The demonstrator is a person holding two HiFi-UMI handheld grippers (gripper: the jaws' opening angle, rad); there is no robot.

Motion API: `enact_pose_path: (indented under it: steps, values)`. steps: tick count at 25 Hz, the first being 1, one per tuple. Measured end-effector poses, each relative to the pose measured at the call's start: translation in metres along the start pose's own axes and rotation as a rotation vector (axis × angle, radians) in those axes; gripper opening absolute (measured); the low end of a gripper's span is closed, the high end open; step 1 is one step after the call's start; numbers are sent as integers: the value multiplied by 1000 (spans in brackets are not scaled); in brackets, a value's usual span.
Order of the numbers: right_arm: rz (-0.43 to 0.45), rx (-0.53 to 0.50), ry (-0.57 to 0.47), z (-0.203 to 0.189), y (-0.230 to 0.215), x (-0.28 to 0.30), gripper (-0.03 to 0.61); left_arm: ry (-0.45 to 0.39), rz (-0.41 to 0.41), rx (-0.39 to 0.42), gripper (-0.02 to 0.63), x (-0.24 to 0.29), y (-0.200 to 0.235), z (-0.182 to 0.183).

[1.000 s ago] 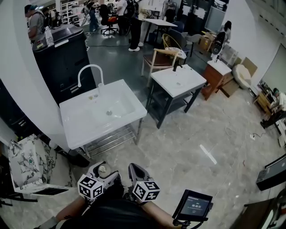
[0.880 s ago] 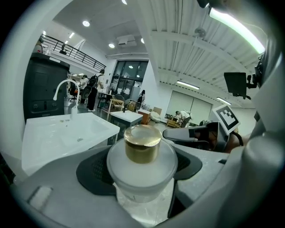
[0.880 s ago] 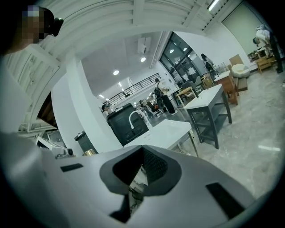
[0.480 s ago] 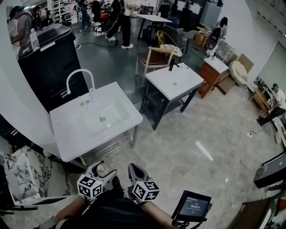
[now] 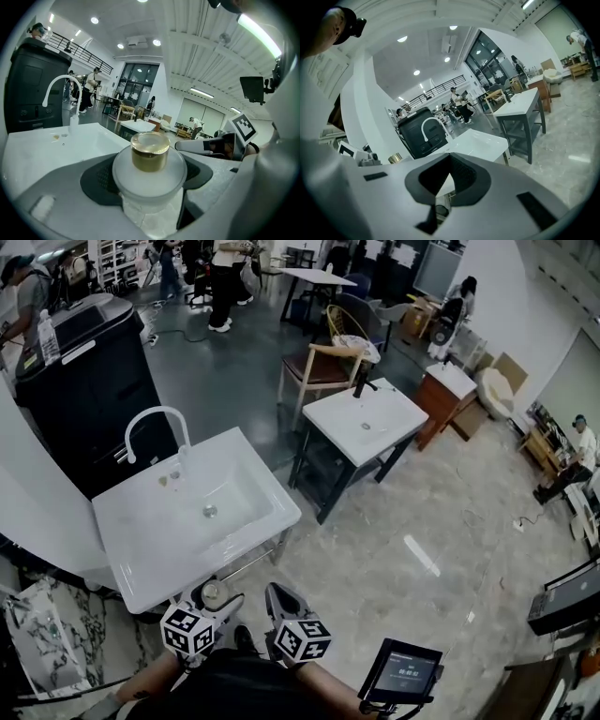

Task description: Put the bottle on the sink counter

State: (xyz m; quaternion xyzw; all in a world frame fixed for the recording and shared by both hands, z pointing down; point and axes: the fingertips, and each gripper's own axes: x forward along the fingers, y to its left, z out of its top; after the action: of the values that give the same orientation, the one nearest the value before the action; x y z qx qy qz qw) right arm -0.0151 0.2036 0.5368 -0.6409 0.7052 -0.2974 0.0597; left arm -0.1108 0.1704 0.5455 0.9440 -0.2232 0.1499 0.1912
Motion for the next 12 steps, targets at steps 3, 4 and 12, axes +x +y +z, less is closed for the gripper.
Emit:
enact_pose_path:
  steps: [3,4,12]
  values:
    - [-18,-3,-1,8,-3,15,-5,6,-10,-10,344,10,18,6]
    - [-23,-5,-3,10,-3,19,-5,5,-14,-9,344,12,23,8]
    - [-58,-4,15,13,-5,39,-5,-8,-54,-34,344,25,41,18]
